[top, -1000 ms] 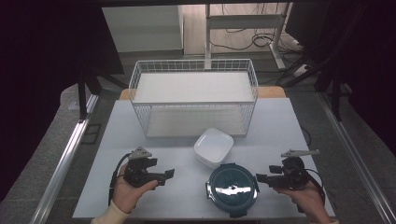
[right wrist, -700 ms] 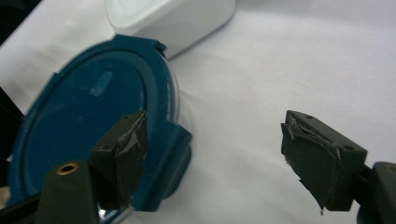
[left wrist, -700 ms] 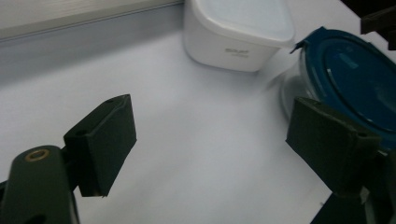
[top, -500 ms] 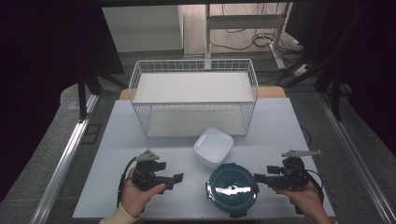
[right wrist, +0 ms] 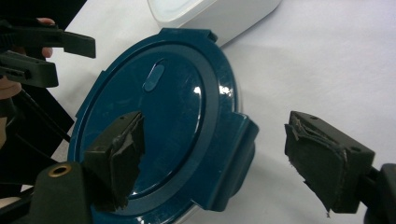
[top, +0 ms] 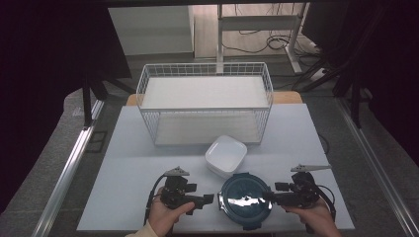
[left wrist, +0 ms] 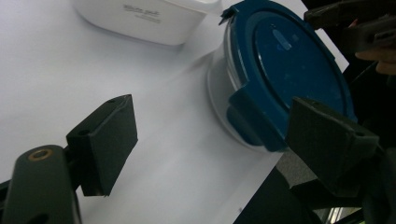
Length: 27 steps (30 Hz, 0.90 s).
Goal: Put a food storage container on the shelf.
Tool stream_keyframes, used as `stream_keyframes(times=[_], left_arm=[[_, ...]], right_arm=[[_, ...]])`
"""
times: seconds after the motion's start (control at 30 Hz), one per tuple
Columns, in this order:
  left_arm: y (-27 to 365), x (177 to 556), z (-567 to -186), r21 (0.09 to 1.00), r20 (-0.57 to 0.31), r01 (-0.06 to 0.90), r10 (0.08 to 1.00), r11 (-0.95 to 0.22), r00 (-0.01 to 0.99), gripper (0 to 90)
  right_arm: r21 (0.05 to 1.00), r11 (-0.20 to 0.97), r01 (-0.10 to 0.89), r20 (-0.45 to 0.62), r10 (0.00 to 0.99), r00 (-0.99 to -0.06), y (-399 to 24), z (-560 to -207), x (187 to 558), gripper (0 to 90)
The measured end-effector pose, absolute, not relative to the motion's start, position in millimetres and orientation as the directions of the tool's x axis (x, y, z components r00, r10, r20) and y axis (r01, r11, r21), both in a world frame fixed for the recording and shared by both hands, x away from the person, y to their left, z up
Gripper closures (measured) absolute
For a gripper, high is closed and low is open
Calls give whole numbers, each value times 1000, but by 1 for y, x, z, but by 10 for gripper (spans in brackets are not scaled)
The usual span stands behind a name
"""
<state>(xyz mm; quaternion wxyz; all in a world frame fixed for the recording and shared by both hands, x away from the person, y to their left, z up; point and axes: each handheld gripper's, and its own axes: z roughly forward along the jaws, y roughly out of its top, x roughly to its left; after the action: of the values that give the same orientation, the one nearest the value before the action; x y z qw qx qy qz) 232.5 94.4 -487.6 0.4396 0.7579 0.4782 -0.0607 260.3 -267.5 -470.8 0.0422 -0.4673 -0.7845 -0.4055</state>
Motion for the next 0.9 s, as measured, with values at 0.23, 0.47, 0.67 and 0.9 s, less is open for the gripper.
stream_keyframes(times=[0.23,0.47,0.67,0.9], left_arm=[[75,237,-495,556,-610,824,618,-113,496,166],[66,240,-505,495,-674,863,583,-99,453,140],[62,243,-516,439,-732,894,543,-87,412,131],[54,244,-521,396,-786,916,489,-72,378,160]], right_arm=[[560,243,792,474,691,-547,-259,-480,261,179],[534,220,816,518,678,-521,-257,-486,262,153],[506,211,837,549,670,-500,-255,-491,262,145],[466,204,861,590,653,-474,-252,-497,262,138]])
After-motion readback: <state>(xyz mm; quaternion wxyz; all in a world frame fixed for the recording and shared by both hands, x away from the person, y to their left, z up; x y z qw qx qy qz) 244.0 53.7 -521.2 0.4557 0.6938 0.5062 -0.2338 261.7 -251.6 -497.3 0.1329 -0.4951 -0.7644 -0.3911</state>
